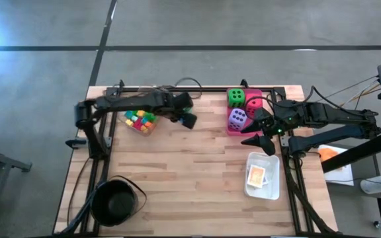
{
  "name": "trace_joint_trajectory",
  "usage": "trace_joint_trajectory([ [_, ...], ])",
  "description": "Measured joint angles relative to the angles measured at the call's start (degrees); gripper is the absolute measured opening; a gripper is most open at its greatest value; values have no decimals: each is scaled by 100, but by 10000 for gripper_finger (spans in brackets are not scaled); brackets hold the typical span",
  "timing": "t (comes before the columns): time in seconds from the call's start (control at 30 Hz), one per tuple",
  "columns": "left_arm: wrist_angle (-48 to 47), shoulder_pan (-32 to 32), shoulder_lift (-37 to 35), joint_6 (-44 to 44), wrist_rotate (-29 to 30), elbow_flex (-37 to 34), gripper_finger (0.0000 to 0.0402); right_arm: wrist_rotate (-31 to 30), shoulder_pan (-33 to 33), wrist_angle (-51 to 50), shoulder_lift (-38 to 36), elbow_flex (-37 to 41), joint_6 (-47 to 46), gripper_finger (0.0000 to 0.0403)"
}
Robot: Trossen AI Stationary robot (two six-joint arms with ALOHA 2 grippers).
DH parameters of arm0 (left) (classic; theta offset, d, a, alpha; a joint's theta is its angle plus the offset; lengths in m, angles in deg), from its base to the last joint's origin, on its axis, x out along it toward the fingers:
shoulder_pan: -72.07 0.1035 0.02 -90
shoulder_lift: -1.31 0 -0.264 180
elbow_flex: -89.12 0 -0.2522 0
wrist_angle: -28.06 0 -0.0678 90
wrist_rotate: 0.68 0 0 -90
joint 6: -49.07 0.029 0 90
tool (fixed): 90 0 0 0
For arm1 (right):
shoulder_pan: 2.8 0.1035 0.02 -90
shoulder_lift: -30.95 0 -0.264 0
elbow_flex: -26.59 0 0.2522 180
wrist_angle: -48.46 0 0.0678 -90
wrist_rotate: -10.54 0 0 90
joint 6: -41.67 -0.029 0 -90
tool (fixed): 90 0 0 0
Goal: Pick & Place Toys
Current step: Put the blue game piece into the transparent bin
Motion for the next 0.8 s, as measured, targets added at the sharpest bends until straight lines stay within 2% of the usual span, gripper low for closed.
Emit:
trace_joint_trajectory([
  [0.33,-1487,644,-1052,142,1317,-11,281,-2,0,12,0,0,0,256],
  [0.5,-1665,1008,-1457,180,1300,-349,281,-6,2,17,4,0,-2,256],
  [0.8,-1582,1382,-2359,-89,743,-1630,282,-7,2,26,4,0,-2,256],
])
